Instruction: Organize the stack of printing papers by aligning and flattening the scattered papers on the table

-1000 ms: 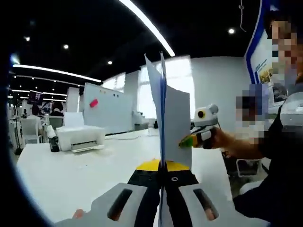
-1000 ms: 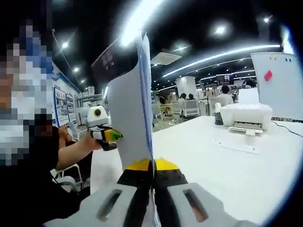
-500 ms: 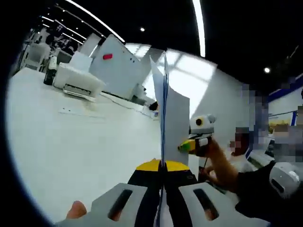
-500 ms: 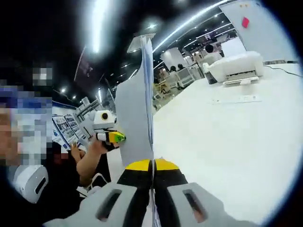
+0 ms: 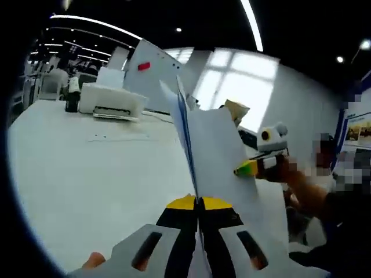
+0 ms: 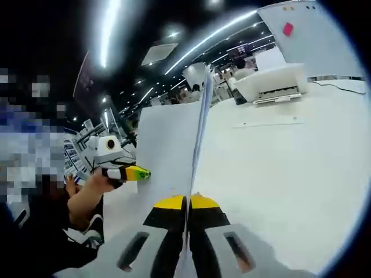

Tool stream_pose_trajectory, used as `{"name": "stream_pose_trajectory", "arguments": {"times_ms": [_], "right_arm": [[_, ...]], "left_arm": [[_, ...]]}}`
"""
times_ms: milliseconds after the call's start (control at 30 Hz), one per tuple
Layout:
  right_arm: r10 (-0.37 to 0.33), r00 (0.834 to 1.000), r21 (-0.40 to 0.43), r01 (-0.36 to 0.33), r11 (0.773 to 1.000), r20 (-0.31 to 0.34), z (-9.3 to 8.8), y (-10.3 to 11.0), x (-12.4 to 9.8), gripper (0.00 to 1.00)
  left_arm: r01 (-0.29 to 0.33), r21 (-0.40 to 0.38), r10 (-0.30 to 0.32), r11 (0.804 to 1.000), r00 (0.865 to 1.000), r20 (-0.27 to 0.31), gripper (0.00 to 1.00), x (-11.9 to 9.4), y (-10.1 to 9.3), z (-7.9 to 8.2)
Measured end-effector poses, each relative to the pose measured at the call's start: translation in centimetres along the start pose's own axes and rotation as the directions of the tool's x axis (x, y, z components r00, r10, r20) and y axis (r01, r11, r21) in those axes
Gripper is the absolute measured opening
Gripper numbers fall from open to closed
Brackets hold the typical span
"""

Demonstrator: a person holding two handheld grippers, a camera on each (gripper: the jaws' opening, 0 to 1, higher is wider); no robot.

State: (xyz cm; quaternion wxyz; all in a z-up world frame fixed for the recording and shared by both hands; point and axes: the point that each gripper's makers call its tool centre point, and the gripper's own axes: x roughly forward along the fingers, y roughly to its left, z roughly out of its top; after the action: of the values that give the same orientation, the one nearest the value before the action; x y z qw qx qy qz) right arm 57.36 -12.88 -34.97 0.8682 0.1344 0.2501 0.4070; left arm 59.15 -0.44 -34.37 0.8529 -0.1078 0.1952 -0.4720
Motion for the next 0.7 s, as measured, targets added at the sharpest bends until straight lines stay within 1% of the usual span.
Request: {"name": "stream_pose_trajectory", "arguments": {"times_ms": [33, 67, 100, 133, 167, 200, 233, 267, 333, 400, 433, 500, 567, 633, 667, 700], "right_arm": [[-0.005, 1.0, -0.004, 0.005, 1.0, 0.001, -0.1, -0.2, 0.1, 0.0], [-0.037, 0.999, -0.039, 0.037, 0.999, 0.007, -0.3, -1.3, 0.6, 0.0], [-0.049, 0.999, -0.057, 0.049, 0.997, 0.008, -0.4, -1.6, 0.9, 0.0], [-0.069, 0.998, -0.108, 0.069, 0.992, 0.004, -0.7, -2.3, 1.3, 0.0], [-0.081, 0.997, -0.131, 0.081, 0.988, 0.001, -0.9, -2.6, 1.5, 0.0], [-0.102, 0.995, -0.152, 0.1, 0.983, -0.008, -1.3, -3.3, 2.0, 0.0], [-0.108, 0.994, -0.169, 0.104, 0.98, -0.018, -1.4, -3.9, 2.3, 0.0], [-0.109, 0.994, -0.164, 0.104, 0.981, -0.017, -1.3, -4.3, 2.5, 0.0], [-0.115, 0.993, -0.166, 0.112, 0.98, -0.01, -1.5, -5.0, 3.0, 0.0], [-0.116, 0.993, -0.154, 0.116, 0.981, 0.007, -1.6, -5.4, 3.2, 0.0], [-0.13, 0.991, -0.15, 0.13, 0.98, 0.013, -2.0, -5.5, 3.4, 0.0], [-0.167, 0.986, -0.194, 0.167, 0.967, 0.014, -2.6, -6.1, 3.7, 0.0], [-0.181, 0.983, -0.193, 0.183, 0.964, 0.028, -2.8, -6.3, 3.9, 0.01], [-0.188, 0.981, -0.183, 0.193, 0.964, 0.044, -2.8, -6.4, 4.0, 0.01], [-0.194, 0.98, -0.193, 0.201, 0.96, 0.053, -2.7, -6.4, 4.1, 0.02], [-0.204, 0.978, -0.202, 0.21, 0.956, 0.051, -2.7, -6.5, 4.1, 0.02]], "left_arm": [[-0.003, -0.001, 0.003, 1.0, 1.0, 0.0, 0.06, 0.1, 0.1, -0.1], [-0.022, -0.003, 0.022, 1.0, 1.0, 0.001, 0.06, 0.7, 0.8, -0.4], [-0.031, 0.001, 0.031, 1.0, 1.0, -0.001, 0.06, 0.9, 1.0, -0.5], [-0.054, 0.024, 0.054, 0.998, 0.999, -0.005, 0.06, 1.4, 1.8, -0.8], [-0.06, 0.039, 0.061, 0.997, 0.998, -0.009, 0.06, 1.7, 2.2, -1.0], [-0.07, 0.075, 0.072, 0.995, 0.997, -0.023, 0.06, 2.1, 2.6, -1.7], [-0.077, 0.081, 0.08, 0.994, 0.996, -0.032, 0.06, 2.4, 2.8, -2.2], [-0.081, 0.084, 0.084, 0.993, 0.996, -0.037, 0.06, 2.6, 3.1, -2.5], [-0.096, 0.114, 0.102, 0.989, 0.993, -0.054, 0.06, 3.0, 3.8, -3.2], [-0.113, 0.13, 0.121, 0.985, 0.991, -0.057, 0.06, 3.3, 4.4, -3.6], [-0.118, 0.133, 0.127, 0.984, 0.99, -0.057, 0.06, 3.5, 4.7, -3.7], [-0.132, 0.121, 0.139, 0.984, 0.989, -0.053, 0.06, 3.7, 4.6, -4.0], [-0.148, 0.125, 0.155, 0.981, 0.987, -0.046, 0.06, 3.8, 4.8, -4.1], [-0.18, 0.154, 0.188, 0.972, 0.981, -0.043, 0.07, 3.9, 5.4, -4.5], [-0.191, 0.17, 0.2, 0.967, 0.979, -0.041, 0.07, 3.9, 5.6, -4.6], [-0.191, 0.172, 0.201, 0.966, 0.979, -0.041, 0.07, 4.0, 5.5, -4.8]]}}
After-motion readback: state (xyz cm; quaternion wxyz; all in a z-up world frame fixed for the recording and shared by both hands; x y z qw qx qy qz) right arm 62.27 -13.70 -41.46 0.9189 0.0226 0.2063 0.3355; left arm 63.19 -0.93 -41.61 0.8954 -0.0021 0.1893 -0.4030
